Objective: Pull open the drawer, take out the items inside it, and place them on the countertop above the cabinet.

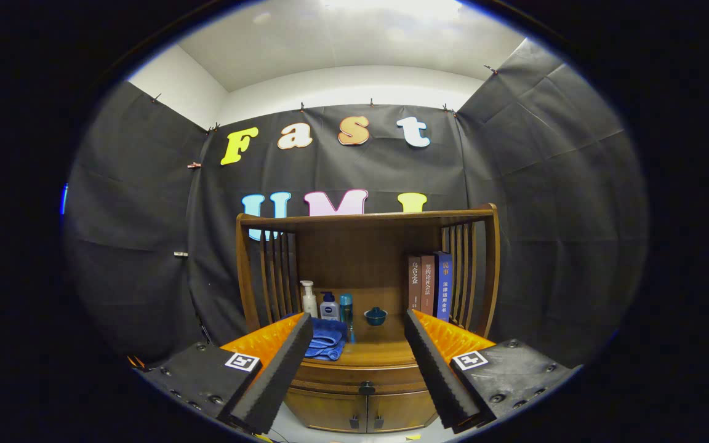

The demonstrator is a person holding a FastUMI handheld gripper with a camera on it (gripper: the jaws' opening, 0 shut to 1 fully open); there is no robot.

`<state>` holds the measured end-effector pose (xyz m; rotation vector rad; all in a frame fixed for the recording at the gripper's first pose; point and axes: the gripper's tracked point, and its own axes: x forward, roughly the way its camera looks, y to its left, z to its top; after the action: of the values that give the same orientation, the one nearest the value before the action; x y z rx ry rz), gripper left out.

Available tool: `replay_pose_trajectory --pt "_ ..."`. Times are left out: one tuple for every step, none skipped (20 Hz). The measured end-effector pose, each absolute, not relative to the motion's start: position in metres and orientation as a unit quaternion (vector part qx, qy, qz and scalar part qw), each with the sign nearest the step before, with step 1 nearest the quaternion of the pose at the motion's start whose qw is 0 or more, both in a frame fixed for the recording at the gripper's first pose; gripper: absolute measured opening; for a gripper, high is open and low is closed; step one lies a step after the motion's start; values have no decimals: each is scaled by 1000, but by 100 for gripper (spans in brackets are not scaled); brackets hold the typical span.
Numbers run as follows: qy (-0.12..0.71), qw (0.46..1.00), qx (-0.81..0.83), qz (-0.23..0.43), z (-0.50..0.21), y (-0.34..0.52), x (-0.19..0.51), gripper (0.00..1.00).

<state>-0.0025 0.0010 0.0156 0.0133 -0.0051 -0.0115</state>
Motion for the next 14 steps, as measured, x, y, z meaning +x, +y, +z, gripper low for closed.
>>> replay_pose_trajectory --pt "-4 1000 7 -7 19 1 -4 98" --pt "-6 1000 6 -8 21 1 -4 98" --pt "-8 1000 7 -7 24 2 -5 98" --pt "-9 1000 9 -5 25 4 -5 98" --pt "-10 1000 10 -3 26 4 -6 98" --pt "-11 1000 11 -4 27 3 -7 98" --pt "-11 1000 10 -5 29 3 -7 98" --pt "-11 1000 8 -5 29 2 -7 98" --pt "-11 1000 6 -6 28 3 -7 98" --pt "-10 1000 4 -7 26 2 -7 98" --pt "-9 1000 1 -10 25 0 -8 98" --pt "-9 1000 0 -12 24 0 -8 98" --pt "-8 1000 -2 -12 24 0 -6 98" --pt "-9 1000 -4 -13 23 0 -6 98"
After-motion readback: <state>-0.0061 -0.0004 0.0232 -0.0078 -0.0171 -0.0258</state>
